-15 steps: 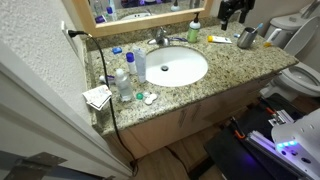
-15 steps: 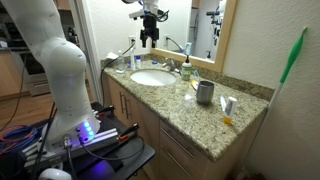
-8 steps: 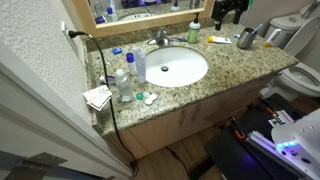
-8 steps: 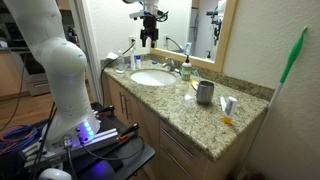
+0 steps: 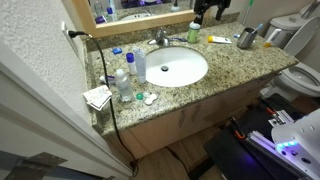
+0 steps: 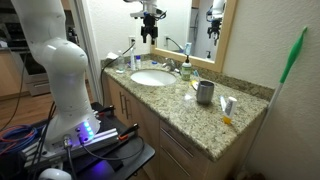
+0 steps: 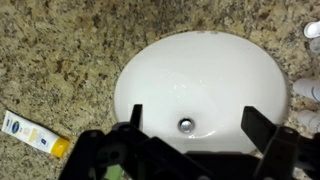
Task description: Open the tap
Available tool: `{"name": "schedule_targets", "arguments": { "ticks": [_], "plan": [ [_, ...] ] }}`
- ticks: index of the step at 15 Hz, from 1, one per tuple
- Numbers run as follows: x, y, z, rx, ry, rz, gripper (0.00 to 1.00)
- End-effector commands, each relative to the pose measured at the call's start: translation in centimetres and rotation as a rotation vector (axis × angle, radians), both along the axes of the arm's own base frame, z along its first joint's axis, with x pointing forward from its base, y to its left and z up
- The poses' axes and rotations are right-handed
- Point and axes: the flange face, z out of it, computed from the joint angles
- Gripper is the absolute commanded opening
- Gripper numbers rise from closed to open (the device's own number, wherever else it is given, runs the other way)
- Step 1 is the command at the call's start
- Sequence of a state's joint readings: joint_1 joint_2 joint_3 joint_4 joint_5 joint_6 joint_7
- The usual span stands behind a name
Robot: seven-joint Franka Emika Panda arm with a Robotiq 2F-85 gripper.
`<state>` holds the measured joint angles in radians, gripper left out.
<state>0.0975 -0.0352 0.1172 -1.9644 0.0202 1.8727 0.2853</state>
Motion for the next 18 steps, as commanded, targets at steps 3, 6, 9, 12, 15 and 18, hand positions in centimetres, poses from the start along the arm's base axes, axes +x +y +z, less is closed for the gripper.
{"name": "schedule_targets", "arguments": {
  "ticks": [3,6,9,12,15,18],
  "plan": [
    [1.3,0.8,0.7,0.008,-0.018,-0.013,1.00],
    [2.3,0.8,-0.6,0.009,0.002,-0.023,1.00],
    [6.0,2.1,-2.5,0.081,-0.057,-0.073,1.00],
    [9.7,3.7,-3.8,0.135,-0.157,-0.124,1.00],
    [9.7,3.8,-4.1,0.120,-0.181,-0.137,1.00],
    [11.3,4.6,-5.0,0.131,-0.193,-0.164,1.00]
  ]
}}
